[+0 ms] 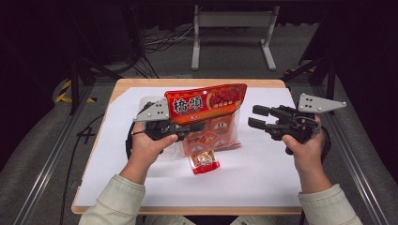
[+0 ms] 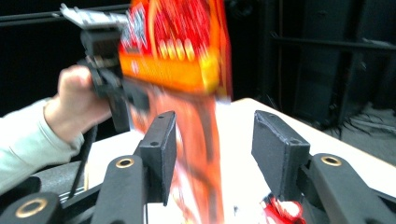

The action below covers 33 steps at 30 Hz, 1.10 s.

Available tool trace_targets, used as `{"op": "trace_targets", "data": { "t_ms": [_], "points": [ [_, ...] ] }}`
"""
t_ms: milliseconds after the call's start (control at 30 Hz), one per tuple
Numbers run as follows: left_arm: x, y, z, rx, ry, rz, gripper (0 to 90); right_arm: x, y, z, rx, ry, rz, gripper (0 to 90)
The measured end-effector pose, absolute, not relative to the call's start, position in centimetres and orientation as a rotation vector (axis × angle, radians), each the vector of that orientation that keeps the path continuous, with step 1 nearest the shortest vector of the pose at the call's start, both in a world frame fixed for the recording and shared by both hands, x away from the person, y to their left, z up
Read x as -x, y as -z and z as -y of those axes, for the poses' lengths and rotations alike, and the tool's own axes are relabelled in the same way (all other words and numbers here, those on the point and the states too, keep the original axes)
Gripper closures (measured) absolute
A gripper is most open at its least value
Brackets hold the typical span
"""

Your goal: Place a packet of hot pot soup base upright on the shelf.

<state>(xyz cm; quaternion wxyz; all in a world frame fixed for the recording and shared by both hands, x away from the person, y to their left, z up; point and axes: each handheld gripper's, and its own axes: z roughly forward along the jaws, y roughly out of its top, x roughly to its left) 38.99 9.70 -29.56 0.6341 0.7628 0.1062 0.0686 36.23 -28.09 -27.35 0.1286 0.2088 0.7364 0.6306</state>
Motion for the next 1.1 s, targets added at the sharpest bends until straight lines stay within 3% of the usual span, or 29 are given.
{"op": "trace_targets", "data": {
  "t_ms": [267,1100],
  "points": [
    [-40.2,28.5,-10.3,-1.732,-0.178,-0.265,72.1,-36.6,31.4,30.9,-0.762,-1.793,-2.134,50.5],
    [-43.3,26.3,-12.5,-1.736,-0.251,-0.312,72.1,-36.3,32.6,32.2,-0.828,-1.679,-2.149,51.0]
  ]
}}
